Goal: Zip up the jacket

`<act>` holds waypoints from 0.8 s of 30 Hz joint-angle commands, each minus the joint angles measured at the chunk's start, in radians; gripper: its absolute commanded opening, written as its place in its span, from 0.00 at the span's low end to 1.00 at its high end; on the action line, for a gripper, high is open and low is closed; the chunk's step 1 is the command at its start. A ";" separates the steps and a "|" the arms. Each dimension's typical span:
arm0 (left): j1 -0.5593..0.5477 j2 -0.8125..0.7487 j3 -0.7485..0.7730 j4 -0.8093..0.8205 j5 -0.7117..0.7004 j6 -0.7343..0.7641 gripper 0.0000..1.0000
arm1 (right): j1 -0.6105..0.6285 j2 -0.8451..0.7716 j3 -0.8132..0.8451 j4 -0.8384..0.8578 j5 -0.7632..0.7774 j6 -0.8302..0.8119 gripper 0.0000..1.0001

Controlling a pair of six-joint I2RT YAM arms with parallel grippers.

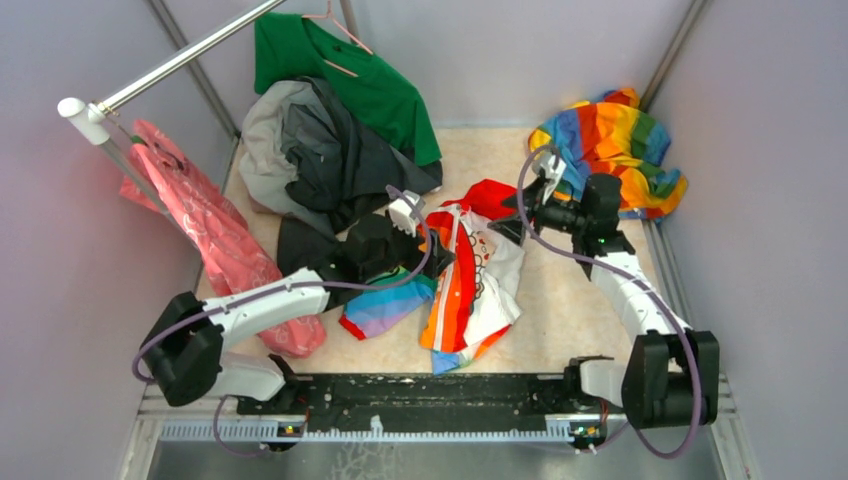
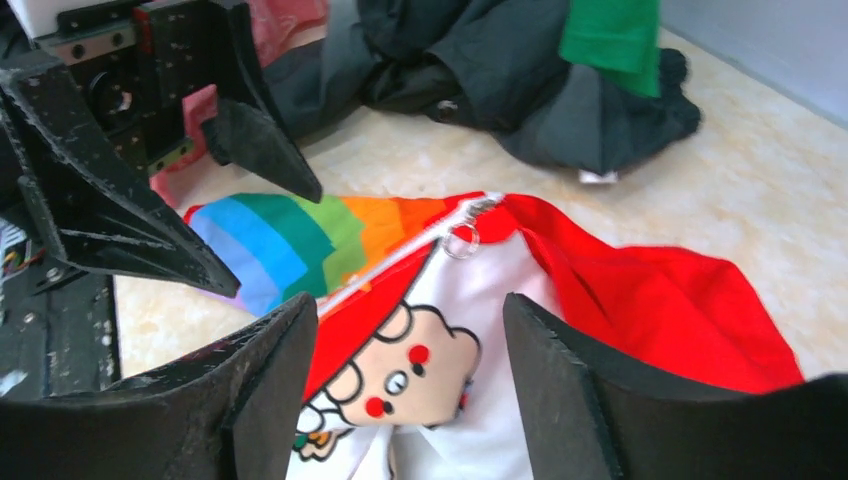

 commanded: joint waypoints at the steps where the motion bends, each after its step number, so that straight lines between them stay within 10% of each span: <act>1: 0.001 0.028 0.073 -0.083 -0.068 -0.020 0.99 | -0.107 -0.063 -0.029 0.210 0.048 0.230 0.74; 6: 0.004 -0.027 0.122 -0.121 -0.108 -0.019 0.99 | -0.215 -0.134 -0.014 0.208 0.169 0.403 0.98; 13: 0.007 -0.167 0.189 -0.151 -0.079 0.009 0.99 | -0.227 -0.143 0.378 -0.411 0.260 0.109 0.98; 24: 0.007 -0.290 0.335 -0.301 0.001 0.026 0.99 | -0.227 -0.170 0.666 -0.631 0.522 0.339 0.98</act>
